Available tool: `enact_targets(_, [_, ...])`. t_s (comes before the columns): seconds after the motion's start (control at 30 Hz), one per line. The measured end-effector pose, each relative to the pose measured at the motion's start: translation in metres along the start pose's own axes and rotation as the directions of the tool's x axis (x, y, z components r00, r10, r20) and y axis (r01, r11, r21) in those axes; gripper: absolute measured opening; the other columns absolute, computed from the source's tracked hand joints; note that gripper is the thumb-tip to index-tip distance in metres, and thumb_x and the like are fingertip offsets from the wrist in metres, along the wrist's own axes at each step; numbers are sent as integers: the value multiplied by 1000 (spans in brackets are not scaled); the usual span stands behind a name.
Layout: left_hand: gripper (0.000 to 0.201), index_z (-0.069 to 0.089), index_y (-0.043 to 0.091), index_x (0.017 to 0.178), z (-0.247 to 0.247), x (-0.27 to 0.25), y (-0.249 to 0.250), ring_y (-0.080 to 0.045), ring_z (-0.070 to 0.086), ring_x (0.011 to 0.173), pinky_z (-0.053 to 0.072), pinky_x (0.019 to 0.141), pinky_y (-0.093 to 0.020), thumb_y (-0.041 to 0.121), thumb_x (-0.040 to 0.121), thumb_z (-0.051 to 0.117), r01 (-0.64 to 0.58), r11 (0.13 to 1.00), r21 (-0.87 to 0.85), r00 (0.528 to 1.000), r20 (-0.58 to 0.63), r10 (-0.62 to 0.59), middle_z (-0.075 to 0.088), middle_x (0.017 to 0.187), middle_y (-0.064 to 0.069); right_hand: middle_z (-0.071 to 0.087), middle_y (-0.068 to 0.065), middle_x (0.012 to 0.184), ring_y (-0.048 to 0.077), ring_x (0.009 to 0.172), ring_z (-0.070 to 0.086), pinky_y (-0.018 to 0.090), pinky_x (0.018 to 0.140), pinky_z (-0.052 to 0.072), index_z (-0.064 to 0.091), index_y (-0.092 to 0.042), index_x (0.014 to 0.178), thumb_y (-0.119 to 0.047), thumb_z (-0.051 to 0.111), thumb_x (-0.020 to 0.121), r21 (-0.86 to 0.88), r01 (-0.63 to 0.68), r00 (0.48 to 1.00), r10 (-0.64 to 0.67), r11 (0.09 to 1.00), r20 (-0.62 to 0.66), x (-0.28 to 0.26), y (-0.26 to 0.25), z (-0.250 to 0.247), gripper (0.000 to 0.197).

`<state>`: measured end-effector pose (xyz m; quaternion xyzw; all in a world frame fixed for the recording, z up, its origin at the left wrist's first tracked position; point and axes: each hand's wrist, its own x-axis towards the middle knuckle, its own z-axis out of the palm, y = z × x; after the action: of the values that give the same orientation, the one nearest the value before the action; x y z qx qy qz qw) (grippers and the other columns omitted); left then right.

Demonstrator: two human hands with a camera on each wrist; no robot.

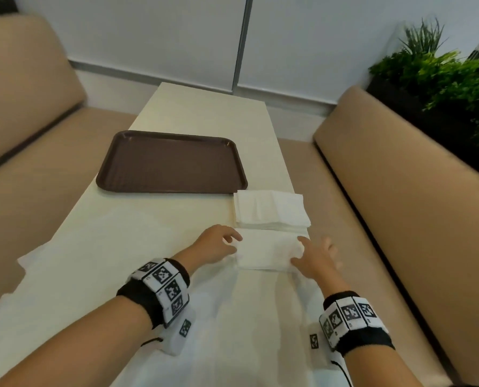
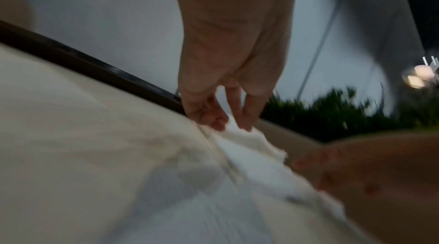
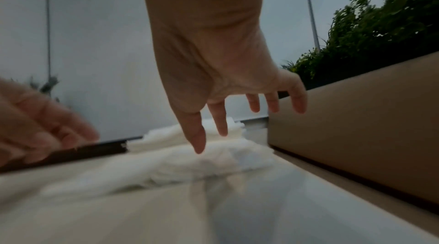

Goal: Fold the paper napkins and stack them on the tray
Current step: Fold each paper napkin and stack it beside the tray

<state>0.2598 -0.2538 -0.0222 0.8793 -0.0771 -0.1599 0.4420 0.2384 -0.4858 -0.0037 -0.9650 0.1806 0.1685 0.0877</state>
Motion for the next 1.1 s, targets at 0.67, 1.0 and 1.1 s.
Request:
enact_targets(0.67, [34,71,44,87,-98,-319,-156,-8,62,70,46,72,-28,13,92,57,151,882,-446,852,-394,-345,66,94,-2,39,3,132,22,123,39,33,97,42,39,-15,134,-51,75,73,51,489,861,-491,871,129,-136,-130,89,80])
enact_targets(1.0, [29,72,40,88,-102,-327,-154,-9,62,72,45,74,-30,15,92,58,85,864,-497,829,-446,-338,67,89,3,40,3,136,26,128,34,39,100,36,30,-19,138,-41,76,75,-141,494,869,-483,858,110,-141,-148,96,81])
enact_targets(1.1, [31,73,38,88,-101,-329,-152,-11,62,73,45,74,-30,13,92,57,91,861,-500,835,-434,-340,67,91,0,46,4,130,24,121,43,36,96,42,39,-18,133,-38,75,77,43,463,883,-465,886,69,-137,-150,90,71])
